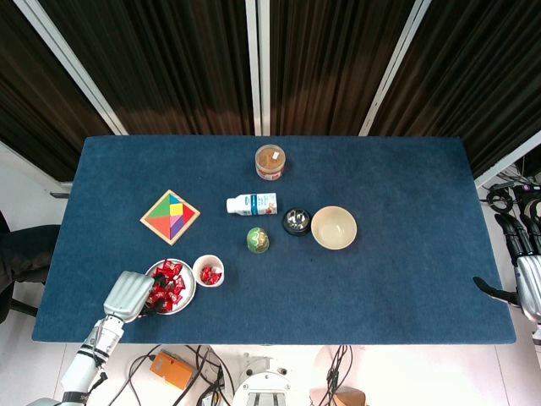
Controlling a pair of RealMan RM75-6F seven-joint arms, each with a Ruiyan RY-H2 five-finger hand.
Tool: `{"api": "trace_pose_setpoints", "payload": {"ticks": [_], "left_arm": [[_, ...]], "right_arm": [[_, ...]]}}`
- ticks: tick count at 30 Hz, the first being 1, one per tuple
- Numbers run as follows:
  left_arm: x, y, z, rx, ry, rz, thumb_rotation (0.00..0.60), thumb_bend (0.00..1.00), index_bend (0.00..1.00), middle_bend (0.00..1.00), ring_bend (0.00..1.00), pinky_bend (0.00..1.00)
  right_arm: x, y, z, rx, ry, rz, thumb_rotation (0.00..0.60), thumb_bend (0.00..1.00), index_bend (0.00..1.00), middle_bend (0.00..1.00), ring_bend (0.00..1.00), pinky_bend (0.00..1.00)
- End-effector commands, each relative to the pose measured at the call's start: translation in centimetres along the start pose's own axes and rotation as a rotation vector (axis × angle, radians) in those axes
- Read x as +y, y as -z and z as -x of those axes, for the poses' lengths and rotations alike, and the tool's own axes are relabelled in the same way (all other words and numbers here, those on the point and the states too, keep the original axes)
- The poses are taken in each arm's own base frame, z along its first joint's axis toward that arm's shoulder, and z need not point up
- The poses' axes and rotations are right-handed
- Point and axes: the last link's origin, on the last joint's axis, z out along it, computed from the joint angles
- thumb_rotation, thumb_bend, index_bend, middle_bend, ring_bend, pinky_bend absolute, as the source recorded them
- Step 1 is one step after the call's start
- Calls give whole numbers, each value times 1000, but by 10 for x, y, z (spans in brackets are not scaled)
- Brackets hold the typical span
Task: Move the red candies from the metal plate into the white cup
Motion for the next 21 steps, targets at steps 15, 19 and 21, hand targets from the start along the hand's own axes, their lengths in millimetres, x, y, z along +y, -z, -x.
{"api": "trace_pose_setpoints", "payload": {"ticks": [15,19,21], "left_arm": [[-2,1,-33,86,110,28,600,367,595,1000,970,895],[3,1,-61,158,152,64,600,363,595,1000,970,896],[9,-3,-73,187,182,91,600,361,595,1000,970,896]], "right_arm": [[-2,0,-1,6,-1,0,600,216,0,139,2,117],[-1,1,-1,7,-5,3,600,216,0,139,2,118],[-1,2,0,8,-8,6,600,216,0,139,2,118]]}}
